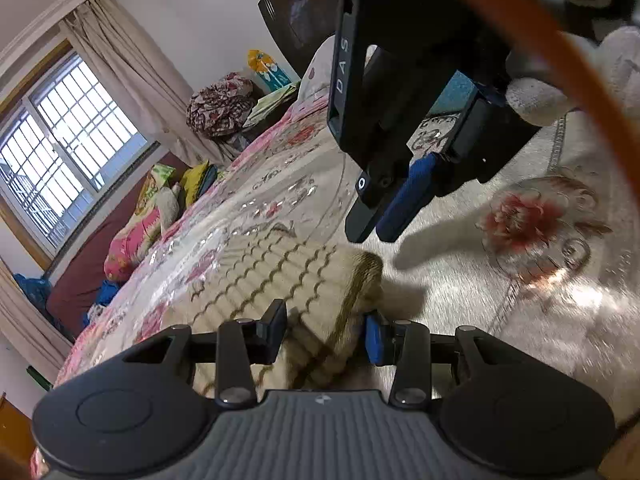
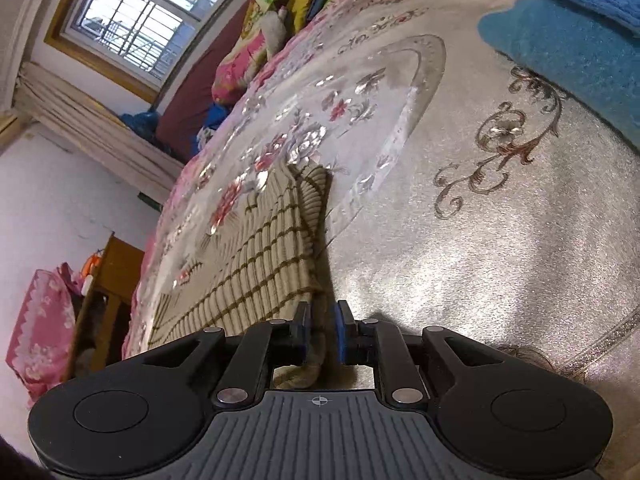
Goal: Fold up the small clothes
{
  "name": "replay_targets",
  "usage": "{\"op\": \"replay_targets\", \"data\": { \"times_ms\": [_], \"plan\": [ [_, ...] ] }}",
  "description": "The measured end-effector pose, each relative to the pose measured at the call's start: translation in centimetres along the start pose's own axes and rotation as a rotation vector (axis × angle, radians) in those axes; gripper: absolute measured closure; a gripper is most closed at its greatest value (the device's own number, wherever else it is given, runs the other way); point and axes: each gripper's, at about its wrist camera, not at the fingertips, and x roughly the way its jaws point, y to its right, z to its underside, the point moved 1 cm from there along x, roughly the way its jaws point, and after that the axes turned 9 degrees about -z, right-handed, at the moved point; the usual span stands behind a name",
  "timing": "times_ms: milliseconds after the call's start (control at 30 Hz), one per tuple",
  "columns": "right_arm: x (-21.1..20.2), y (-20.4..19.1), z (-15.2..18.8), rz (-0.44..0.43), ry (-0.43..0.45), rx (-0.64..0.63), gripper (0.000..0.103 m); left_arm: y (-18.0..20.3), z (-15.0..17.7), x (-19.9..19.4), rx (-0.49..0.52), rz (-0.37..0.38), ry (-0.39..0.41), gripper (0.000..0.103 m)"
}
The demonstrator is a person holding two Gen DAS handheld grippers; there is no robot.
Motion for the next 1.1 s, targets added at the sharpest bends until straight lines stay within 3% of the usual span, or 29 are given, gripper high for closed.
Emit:
{"op": "replay_targets", "data": {
  "times_ms": [100,167,267,333,467,900,1100],
  "plan": [
    [0.1,0.7,-0.3,-0.028,0.002,0.041,0.087,0.2,-0.4,0.3,-0.014,-0.003,-0.003,0.06],
    [0.1,1.0,-0.4,-0.048,0.002,0.056,0.087,-0.2,-0.5,0.5,-0.052,0.028,-0.018,0.073],
    [0.4,1.3,-0.8,-0.08,-0.004,0.075,0.075,-0.5,-0.5,0.2,-0.099,0.051,-0.034,0.079],
    [0.9,1.2,-1.4,-0.11,0.002,0.089,0.074,-1.2,-0.5,0.3,-0.143,0.069,-0.048,0.082],
    [2.3,1.5,-2.5,-0.159,0.024,0.135,0.066,-2.6,-0.5,0.2,-0.234,0.109,-0.065,0.084],
    [3.9,3.2,-2.4,-0.187,0.011,0.201,0.063,-6.8,0.0,2.3,-0.53,0.266,-0.15,0.086],
    [4.0,2.8,-2.4,-0.188,0.014,0.183,0.056,-7.8,0.1,2.1,-0.567,0.287,-0.147,0.087]
  ]
}}
